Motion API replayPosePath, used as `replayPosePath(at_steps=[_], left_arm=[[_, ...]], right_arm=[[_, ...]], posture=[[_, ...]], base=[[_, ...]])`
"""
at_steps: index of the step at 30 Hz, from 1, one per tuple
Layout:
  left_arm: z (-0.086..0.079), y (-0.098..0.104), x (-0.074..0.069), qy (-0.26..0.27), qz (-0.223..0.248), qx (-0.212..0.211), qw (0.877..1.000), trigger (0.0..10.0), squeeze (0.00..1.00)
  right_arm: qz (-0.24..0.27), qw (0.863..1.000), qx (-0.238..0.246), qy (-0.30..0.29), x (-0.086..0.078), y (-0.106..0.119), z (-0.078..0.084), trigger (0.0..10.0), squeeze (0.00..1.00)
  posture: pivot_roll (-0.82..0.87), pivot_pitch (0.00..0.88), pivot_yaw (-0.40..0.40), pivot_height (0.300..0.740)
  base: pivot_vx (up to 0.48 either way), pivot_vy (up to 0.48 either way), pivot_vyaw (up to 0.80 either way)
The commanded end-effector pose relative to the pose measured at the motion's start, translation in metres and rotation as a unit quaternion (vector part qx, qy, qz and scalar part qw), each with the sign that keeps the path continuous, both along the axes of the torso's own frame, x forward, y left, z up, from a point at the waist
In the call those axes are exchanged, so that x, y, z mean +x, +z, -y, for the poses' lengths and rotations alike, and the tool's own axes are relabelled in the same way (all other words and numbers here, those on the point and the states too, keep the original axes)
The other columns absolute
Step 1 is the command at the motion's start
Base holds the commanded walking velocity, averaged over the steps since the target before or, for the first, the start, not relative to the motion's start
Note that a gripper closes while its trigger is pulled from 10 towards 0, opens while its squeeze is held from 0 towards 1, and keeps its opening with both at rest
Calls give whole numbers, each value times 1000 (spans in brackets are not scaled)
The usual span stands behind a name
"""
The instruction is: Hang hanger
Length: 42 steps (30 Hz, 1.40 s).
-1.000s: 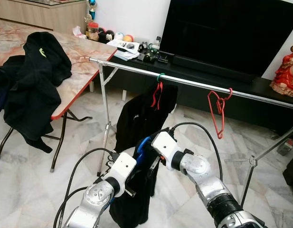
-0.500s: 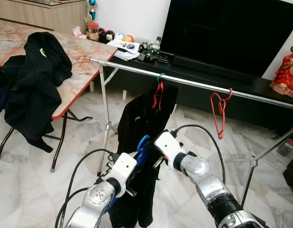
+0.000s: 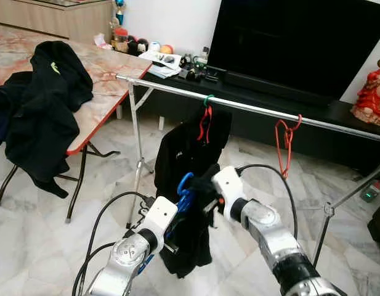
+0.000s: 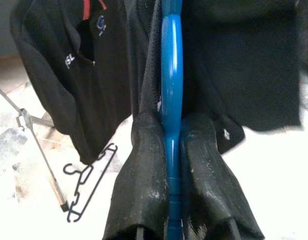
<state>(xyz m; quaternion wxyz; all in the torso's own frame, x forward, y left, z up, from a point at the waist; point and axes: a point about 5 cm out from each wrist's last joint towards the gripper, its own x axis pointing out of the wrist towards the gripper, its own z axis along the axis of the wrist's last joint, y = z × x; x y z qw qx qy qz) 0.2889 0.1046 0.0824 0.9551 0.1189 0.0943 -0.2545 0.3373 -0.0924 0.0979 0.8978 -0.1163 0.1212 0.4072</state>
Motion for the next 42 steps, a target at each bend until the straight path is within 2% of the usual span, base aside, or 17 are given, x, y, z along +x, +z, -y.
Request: replayPosePath(at_steps=[1,3,9,12,16,18,20,26,27,31,36,42], left_arm=[[5,12,5,1,31,-20,999,10000,0],[5,12,5,4,30,-24,999,10000,0],[5,11,4,3,26,-24,999,10000,0],[8,10,5,0,23,-27,999,10000,0],[9,10,4,-5,20,-28,999,10000,0],[10,8,2,-15,14,-28,999,10000,0],[10,8,2,-15,13,-29,999,10000,0],[10,8,2,-13,15,-29,999,10000,0],[10,8,2,-12,15,-30,999,10000,0],[10,8,2,-12,15,-32,999,10000,0],[11,8,3,-8,17,-33,999,10000,0],[8,8,3,-4,16,-33,999,10000,0]], right_arm=[[6,999,-30,17,-4,-1,13,10000,0],[3,998,-50,30,-9,-4,26,10000,0],[8,998,-43,34,-14,0,36,10000,0],[20,995,-17,99,-26,7,25,10000,0],[32,996,-20,82,-22,8,23,10000,0],[44,997,1,60,-15,13,17,10000,0],[42,997,9,70,-16,16,12,10000,0],[38,996,-20,82,-19,11,12,10000,0],[32,996,-24,78,-18,9,14,10000,1000],[37,995,-38,82,-19,9,14,10000,1000],[20,992,-96,82,-21,-3,20,10000,1000],[35,992,-98,77,-20,4,23,10000,1000]], posture=[[198,0,-196,740],[190,0,-194,740],[180,0,-190,740],[180,0,-189,740],[182,0,-189,740],[187,0,-190,740],[187,0,-190,740],[190,0,-193,740],[189,0,-193,740],[185,0,-193,740],[184,0,-193,740],[187,0,-192,740]], base=[[0,0,0],[0,0,0],[0,0,0],[0,0,0],[0,0,0],[0,0,0],[0,0,0],[0,0,0],[0,0,0],[0,0,0],[0,0,0],[0,0,0]])
